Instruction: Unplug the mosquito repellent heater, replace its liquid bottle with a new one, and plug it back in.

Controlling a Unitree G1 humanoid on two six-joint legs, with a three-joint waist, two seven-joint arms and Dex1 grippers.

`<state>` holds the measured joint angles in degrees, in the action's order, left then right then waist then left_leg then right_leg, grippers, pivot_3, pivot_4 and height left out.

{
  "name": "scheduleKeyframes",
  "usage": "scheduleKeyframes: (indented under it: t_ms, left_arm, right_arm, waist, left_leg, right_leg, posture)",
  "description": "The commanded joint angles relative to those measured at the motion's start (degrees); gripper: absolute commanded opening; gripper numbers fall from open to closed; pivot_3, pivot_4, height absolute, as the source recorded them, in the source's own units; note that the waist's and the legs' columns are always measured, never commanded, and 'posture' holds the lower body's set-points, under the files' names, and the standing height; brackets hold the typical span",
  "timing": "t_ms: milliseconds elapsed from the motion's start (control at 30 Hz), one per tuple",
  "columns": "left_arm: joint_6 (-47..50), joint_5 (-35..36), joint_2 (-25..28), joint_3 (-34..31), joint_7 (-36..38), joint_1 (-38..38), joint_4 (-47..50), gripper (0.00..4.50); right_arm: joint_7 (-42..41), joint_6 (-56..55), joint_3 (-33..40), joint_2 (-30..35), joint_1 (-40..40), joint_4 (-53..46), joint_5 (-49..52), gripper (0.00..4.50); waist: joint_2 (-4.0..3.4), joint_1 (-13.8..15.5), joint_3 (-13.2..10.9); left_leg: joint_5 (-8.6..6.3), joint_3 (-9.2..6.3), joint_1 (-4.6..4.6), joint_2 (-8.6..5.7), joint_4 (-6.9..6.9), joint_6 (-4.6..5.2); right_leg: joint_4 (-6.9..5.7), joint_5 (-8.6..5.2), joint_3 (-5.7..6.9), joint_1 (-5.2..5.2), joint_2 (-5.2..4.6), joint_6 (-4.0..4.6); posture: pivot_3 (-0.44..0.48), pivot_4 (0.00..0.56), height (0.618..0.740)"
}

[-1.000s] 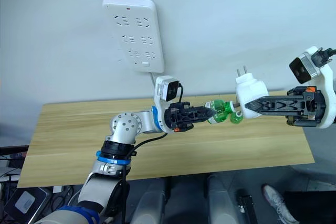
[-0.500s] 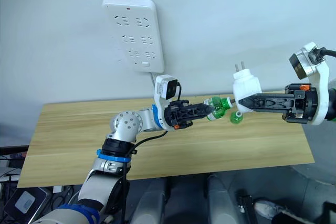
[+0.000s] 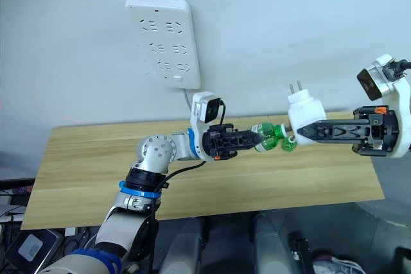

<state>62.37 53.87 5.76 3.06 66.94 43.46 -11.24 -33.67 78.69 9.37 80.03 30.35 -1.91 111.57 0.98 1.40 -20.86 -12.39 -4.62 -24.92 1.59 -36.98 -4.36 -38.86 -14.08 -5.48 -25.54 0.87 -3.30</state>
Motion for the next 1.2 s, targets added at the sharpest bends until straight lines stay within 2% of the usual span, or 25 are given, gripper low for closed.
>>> scheduleKeyframes:
  t_ms: [33,333,667,1200]
  left_arm:
    - [0.1,1.7,-1.2,-0.8,-0.2,1.8,2.0,2.31]
    - [0.7,2.3,-1.3,-2.0,-1.1,2.2,2.0,2.31]
    - [1.5,2.2,-1.1,-0.5,-0.4,1.2,4.1,2.31]
    - [0.9,1.4,-0.2,-1.0,-0.2,2.0,2.4,2.31]
  right_arm:
    - [-1.2,0.3,0.3,1.1,-0.4,-1.8,1.4,2.99]
    - [1.2,-0.7,1.2,0.5,-0.8,-0.5,1.4,2.99]
    - [4.8,-1.5,1.8,-1.7,0.0,0.1,1.4,2.99]
    - [2.5,1.5,1.7,0.1,2.2,3.3,1.4,2.99]
  waist:
    - [0.00,0.0,0.0]
    - [0.00,0.0,0.0]
    - [0.00,0.0,0.0]
    - [0.00,-0.1,0.0]
  left_leg:
    - [0.00,0.00,0.00,0.00,0.00,0.00]
    - [0.00,0.00,0.00,0.00,-0.01,0.00]
    - [0.00,0.00,0.00,0.00,-0.01,0.00]
    - [0.00,0.01,0.01,0.00,-0.01,0.00]
  right_leg:
    - [0.00,0.00,0.00,0.00,0.00,0.00]
    - [0.00,0.00,-0.01,0.00,0.00,0.00]
    - [-0.01,0.00,-0.01,0.00,0.00,0.00]
    - [-0.02,0.00,-0.01,0.00,0.00,0.00]
  posture:
    - [0.156,0.318,0.740]
    - [0.155,0.319,0.740]
    - [0.143,0.326,0.740]
    - [0.140,0.335,0.740]
